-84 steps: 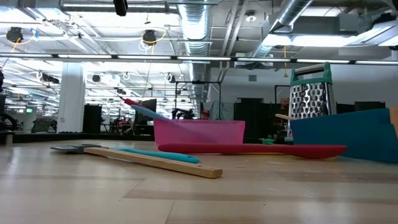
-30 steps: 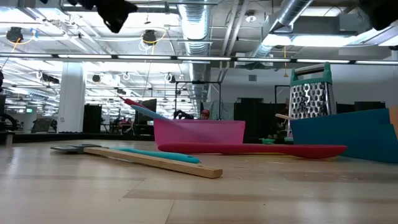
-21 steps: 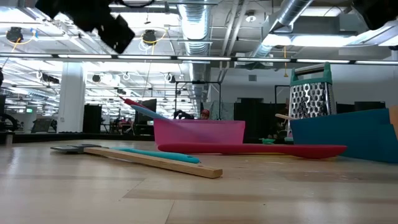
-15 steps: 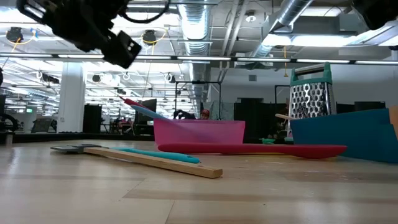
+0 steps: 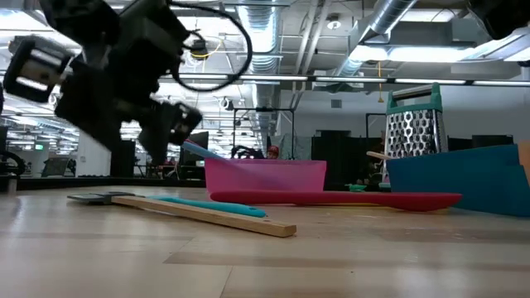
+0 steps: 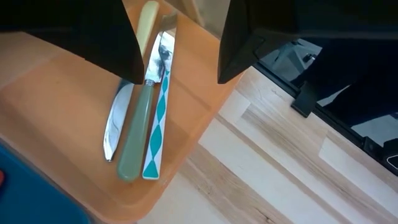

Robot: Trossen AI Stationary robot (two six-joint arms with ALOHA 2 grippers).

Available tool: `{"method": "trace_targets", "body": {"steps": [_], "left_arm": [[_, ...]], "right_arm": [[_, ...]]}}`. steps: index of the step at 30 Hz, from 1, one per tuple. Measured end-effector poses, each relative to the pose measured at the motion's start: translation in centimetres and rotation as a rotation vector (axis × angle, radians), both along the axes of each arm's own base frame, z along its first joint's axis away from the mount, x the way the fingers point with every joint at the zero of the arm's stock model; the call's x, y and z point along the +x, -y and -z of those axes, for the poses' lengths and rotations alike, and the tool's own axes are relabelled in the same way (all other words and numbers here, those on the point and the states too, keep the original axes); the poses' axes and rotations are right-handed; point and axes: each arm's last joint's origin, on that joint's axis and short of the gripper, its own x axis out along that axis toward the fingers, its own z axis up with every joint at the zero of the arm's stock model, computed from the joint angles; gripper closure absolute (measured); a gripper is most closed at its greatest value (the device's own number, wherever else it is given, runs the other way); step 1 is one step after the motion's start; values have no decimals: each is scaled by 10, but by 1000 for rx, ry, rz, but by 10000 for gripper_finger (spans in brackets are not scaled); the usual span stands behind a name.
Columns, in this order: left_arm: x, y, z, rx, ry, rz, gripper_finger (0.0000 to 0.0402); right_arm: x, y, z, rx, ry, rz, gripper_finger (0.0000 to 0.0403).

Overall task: Pick & Place Kitchen Items
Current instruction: Put the gray spatula into the blue bin

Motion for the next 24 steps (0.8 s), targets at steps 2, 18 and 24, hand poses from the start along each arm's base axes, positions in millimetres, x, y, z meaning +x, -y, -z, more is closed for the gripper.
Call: {"method": "trace_targets", "body": {"steps": [2, 18, 24], "left_arm": [[1, 3, 8, 8, -25, 8, 216], [13, 7, 47, 113, -57, -17, 245], [14, 7, 54, 128, -72, -25, 324]], "right_arm": [[0, 0, 0, 0, 0, 0, 201], [0, 0, 0, -3, 2, 4, 201], [0, 0, 0, -3, 2, 1, 201]]}}
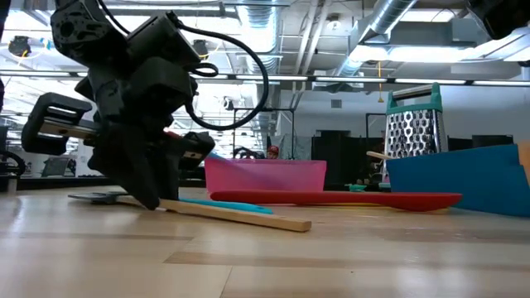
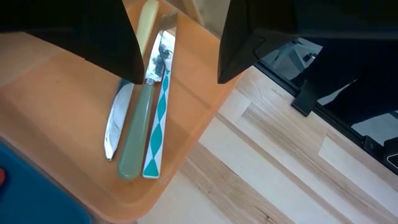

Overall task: Pick & Place Kitchen Items
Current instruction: Put the gray spatula into the blue bin

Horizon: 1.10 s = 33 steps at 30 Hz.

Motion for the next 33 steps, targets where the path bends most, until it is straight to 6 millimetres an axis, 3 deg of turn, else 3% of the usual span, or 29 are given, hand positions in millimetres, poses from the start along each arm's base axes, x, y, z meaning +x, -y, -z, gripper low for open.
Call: {"method": "trace_targets", "body": {"steps": [5, 10, 16, 24, 33], "left_arm": [[0, 0, -1, -2, 7, 5, 360], [0, 0, -3, -13, 3, -22, 360], [-7, -2, -23, -17, 28, -66, 362], [-21, -9, -76, -14, 161, -148, 354], [-54, -38, -157, -257, 449, -423, 352]], "right_arm": [[0, 0, 0, -2, -2, 0, 201], [0, 1, 0, -4, -1, 3, 201], [1, 0, 0, 4, 8, 3, 201], [2, -1, -1, 7, 27, -22, 201], [4, -2, -1, 4, 54, -33, 201]]}}
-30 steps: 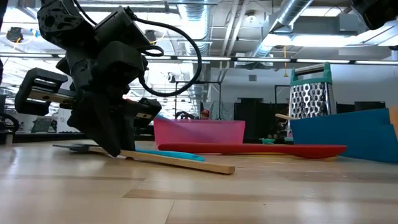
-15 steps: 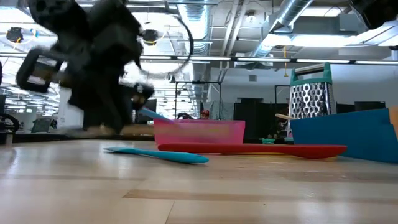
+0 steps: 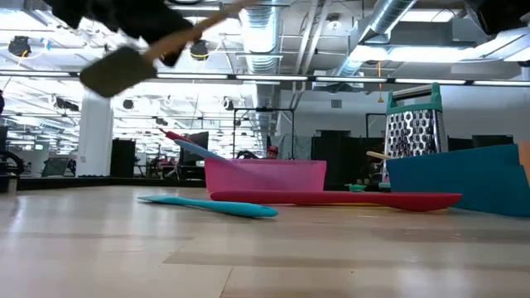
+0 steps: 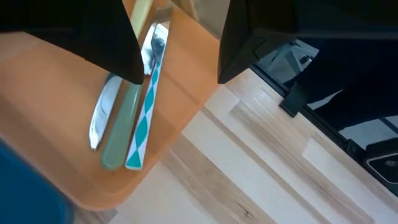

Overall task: Pick & Place Kitchen Items
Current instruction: Put the gray spatula into the blue bin

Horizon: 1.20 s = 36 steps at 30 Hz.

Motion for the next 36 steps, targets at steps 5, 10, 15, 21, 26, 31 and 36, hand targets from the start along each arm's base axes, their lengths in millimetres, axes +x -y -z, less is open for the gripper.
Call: {"method": "trace_targets", "body": {"steps": [5, 10, 15, 21, 26, 31, 36], "left_arm": [[-29, -14, -39, -181, 196, -116, 354], [-54, -18, -67, -293, 383, -138, 354], [-66, -18, -86, -372, 549, -117, 353], [-73, -17, -106, -453, 743, -55, 353], [-79, -17, -117, -527, 852, -15, 353], [-85, -16, -125, -591, 934, 25, 353], [-90, -16, -131, -629, 998, 57, 353]], "right_arm": [[1, 0, 0, -7, 17, -7, 201], [1, 0, 0, -5, 20, -7, 201], [5, -4, -3, 33, 72, -25, 201], [14, -3, -20, 129, 247, -62, 201], [22, 10, -38, 169, 401, -75, 201], [32, 30, -54, 129, 574, -79, 201], [46, 57, -65, -62, 764, -82, 201]]}}
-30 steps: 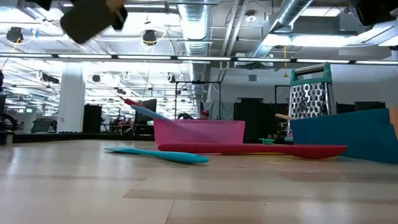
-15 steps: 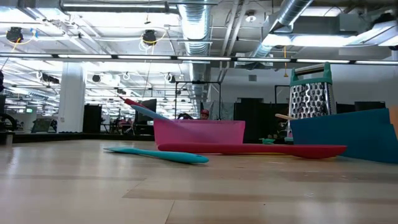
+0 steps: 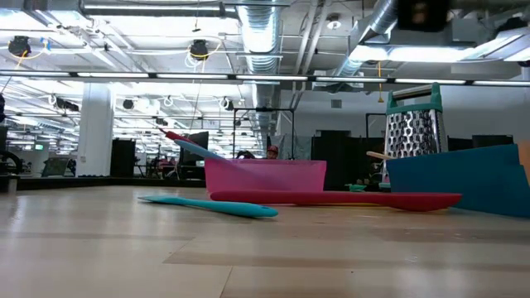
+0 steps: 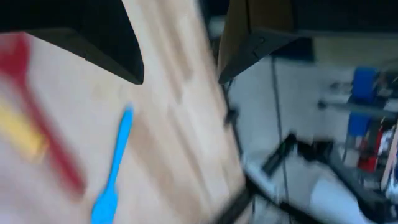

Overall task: Pick & Place Kitchen Items
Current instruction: Put the gray spatula into the blue bin

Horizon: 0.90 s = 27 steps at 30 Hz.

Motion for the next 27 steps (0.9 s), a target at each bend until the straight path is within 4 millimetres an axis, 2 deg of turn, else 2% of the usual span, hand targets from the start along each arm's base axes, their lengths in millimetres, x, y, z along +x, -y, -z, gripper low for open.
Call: {"method": "trace_targets", "body": {"steps": [6, 12, 20, 27], "left_arm": [[-5, 0, -5, -28, 67, 32, 353], [-8, 0, -8, -49, 107, 57, 353], [-7, 0, -8, -64, 104, 74, 353], [6, 0, -3, -19, 68, 21, 353]], "right_arm": [[21, 35, -11, -143, 184, 77, 201], [32, 58, -25, -218, 345, 123, 201], [36, 71, -31, -260, 413, 150, 201], [38, 73, -39, -244, 498, 170, 201]]}}
